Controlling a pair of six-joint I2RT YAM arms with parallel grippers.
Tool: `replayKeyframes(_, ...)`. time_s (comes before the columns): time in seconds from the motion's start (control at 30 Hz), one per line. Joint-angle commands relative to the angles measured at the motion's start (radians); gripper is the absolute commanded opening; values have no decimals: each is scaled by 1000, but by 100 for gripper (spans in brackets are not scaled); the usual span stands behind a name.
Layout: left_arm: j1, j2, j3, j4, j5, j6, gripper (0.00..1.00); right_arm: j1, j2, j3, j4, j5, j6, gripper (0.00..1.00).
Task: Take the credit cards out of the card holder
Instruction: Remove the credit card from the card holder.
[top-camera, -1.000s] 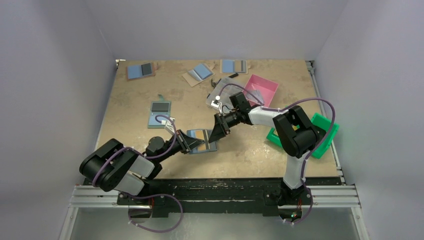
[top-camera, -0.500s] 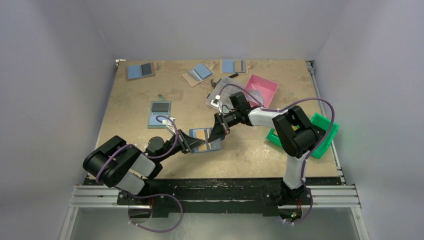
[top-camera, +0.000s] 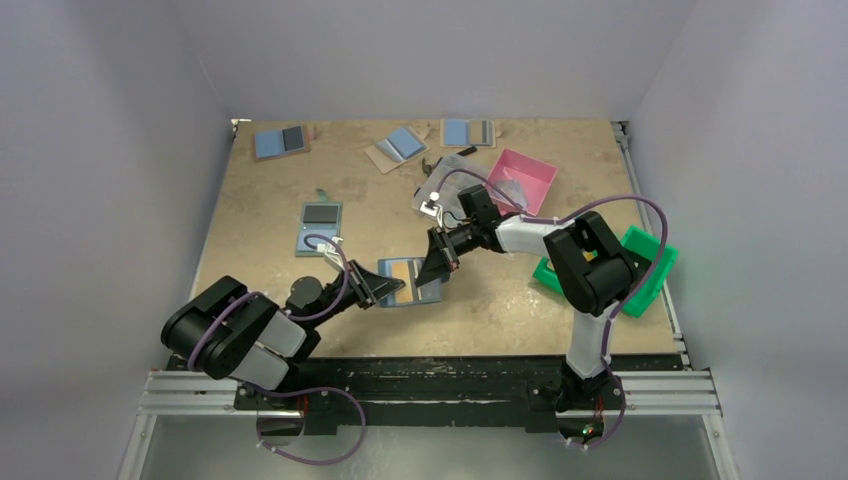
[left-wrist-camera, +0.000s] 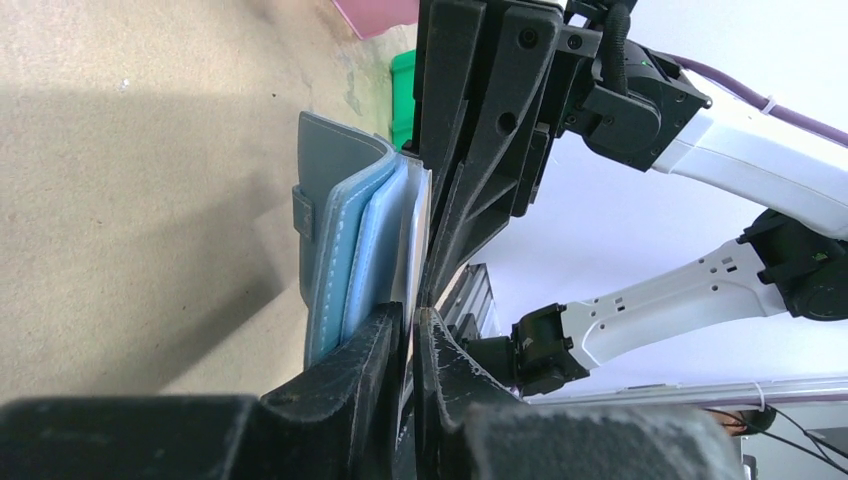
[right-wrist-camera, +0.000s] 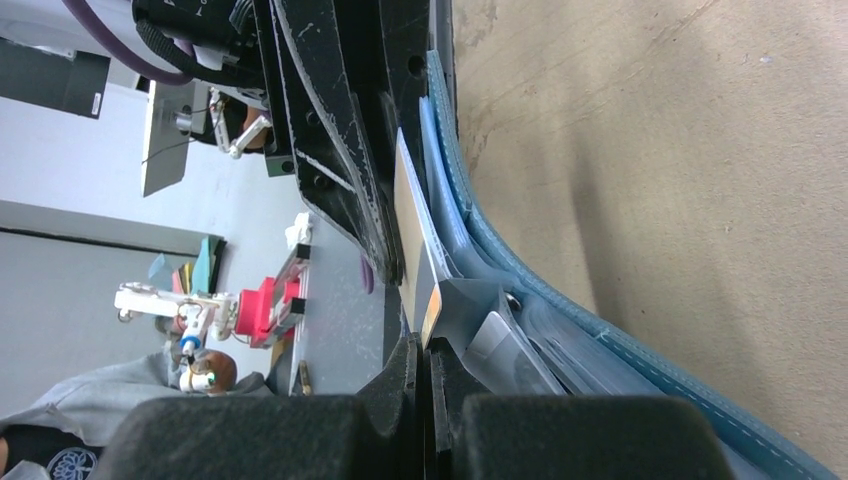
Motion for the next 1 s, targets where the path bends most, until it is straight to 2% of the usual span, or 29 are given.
replayKeyframes(0.0, 28, -25, -21, 140, 5, -30, 12, -17, 12, -3, -7, -18, -34, 0)
replayKeyframes(0.27, 49, -3, -29, 190, 24, -42, 0, -19, 29, 4, -43, -16, -60, 0)
replayKeyframes(0.67, 87, 128, -74, 377, 62, -100, 0, -32, 53, 17, -99, -12, -108, 0)
replayKeyframes(0.97, 99, 195, -70, 377, 82, -92, 0, -34, 103, 42, -177, 53, -176, 0)
